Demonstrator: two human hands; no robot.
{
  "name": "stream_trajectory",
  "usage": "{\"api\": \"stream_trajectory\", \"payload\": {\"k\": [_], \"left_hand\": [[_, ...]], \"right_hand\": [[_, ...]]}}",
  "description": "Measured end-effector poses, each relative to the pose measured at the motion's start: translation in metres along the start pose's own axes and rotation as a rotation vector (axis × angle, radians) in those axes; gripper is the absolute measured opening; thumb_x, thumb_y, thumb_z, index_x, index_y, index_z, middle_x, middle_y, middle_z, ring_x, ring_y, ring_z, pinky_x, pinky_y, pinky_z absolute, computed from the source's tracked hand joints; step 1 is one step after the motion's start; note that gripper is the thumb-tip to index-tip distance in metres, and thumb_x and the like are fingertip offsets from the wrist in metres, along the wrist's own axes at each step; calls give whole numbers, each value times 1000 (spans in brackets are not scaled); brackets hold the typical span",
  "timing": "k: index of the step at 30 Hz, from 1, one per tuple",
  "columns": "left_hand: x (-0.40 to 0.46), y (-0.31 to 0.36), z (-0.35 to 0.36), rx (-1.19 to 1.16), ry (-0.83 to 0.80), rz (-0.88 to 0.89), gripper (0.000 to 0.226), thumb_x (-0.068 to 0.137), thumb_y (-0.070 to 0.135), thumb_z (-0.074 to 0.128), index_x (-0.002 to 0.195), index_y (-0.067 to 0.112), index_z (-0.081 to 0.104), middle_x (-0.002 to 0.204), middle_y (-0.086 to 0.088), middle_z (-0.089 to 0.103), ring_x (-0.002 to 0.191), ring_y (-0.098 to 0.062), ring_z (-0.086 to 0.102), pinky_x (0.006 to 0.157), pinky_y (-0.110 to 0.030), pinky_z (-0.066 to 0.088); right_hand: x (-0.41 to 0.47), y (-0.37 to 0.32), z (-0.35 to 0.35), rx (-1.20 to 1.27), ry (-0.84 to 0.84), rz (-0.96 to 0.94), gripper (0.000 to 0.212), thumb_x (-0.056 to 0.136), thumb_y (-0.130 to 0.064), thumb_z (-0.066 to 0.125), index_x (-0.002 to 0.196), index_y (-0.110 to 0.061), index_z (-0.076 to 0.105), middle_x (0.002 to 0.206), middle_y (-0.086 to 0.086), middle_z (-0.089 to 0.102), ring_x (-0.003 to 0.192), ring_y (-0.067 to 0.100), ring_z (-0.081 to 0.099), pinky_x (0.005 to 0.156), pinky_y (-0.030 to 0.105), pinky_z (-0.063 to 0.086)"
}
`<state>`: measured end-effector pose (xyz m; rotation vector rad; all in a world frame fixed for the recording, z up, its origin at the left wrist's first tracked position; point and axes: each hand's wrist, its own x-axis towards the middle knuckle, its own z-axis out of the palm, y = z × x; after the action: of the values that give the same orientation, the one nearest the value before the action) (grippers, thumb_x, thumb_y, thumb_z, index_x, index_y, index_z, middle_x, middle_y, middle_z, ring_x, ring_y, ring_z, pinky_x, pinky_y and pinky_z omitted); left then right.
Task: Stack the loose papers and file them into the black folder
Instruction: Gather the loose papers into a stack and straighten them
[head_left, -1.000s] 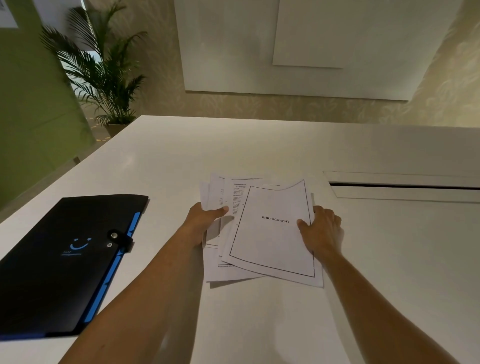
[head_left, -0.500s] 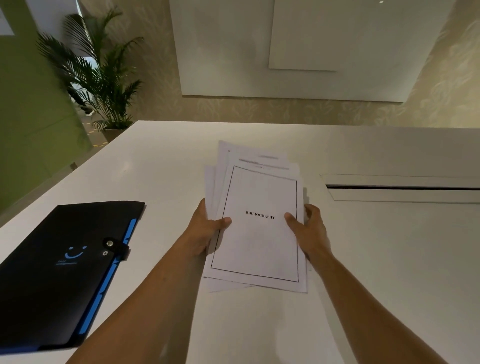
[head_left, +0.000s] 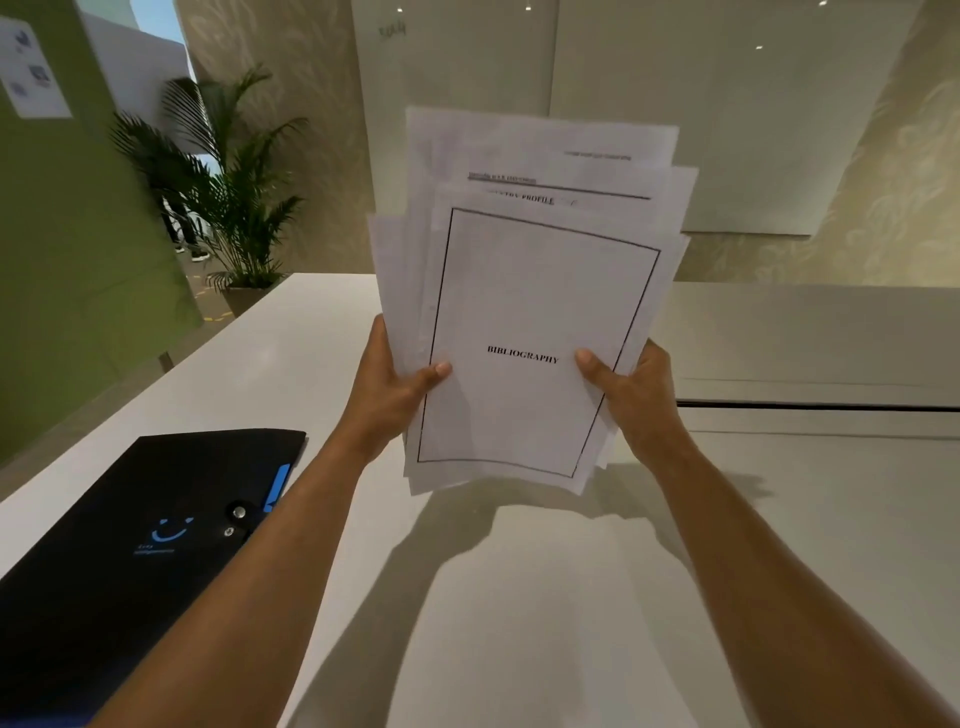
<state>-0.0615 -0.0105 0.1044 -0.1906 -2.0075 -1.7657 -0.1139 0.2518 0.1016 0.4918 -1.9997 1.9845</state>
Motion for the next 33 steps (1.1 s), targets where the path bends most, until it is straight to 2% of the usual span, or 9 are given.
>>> {"api": "stream_trajectory", "payload": {"k": [4,6,8,11,15,19,23,28,33], "left_hand": [[0,11,-5,-11,9,44,67,76,28,80,123,41,35,113,20,59,101,-4,64,74,-23,57],[-6,6,-6,-40,22,19,70,70,29,84,120,41,38,114,15,59,97,-1,64,70,-20,56],[-11,0,-3,-47,88,3,66,65,29,86,112,48,43,113,11,59,97,0,63,70,-20,56],[-16,-6,4,-44,168,-14,58,66,25,81,100,57,48,106,16,61,91,2,63,69,-21,55],[-17,-10,8,-37,241,-3,52,74,13,74,101,50,49,101,18,62,87,2,64,64,-18,54],[-19,-10,12,-85,288,-35,43,73,12,69,101,38,48,99,12,64,83,-2,65,69,-25,56],[-18,-7,17,-39,309,-53,35,70,12,64,92,37,52,89,14,65,79,-7,65,70,-32,58],[-16,-9,20,-69,322,-141,25,69,16,57,89,30,55,89,8,65,79,-12,63,71,-36,55],[-17,-15,25,-53,243,-110,11,84,28,64,94,30,60,95,6,69,89,-15,66,74,-33,56]], "right_hand": [[-2,-7,3,16,-32,0,52,76,-20,78,124,-10,60,115,5,72,105,20,70,87,40,57],[-9,-2,6,-9,-60,39,57,72,-18,77,124,-16,55,115,4,70,103,18,69,83,36,58],[-16,4,11,-18,-70,79,55,68,-14,74,117,-23,52,109,3,70,94,13,71,74,26,58],[-22,10,25,-21,-24,118,50,67,-4,67,110,-24,50,97,0,70,78,3,71,63,18,54],[-27,10,35,-18,26,125,44,64,-5,63,98,-30,52,95,-7,67,74,-6,68,58,10,52],[-31,13,37,16,38,131,44,65,-5,62,104,-22,53,97,-4,68,75,-3,68,60,13,53],[-32,11,45,-38,66,112,42,70,1,61,94,-33,54,93,-8,67,74,-4,66,57,9,50],[-31,15,46,-35,71,137,41,75,3,58,102,-27,54,100,-3,67,88,11,66,58,11,50],[-31,20,50,-76,73,136,41,81,1,57,111,-26,51,102,-11,65,92,7,64,60,9,47]]}}
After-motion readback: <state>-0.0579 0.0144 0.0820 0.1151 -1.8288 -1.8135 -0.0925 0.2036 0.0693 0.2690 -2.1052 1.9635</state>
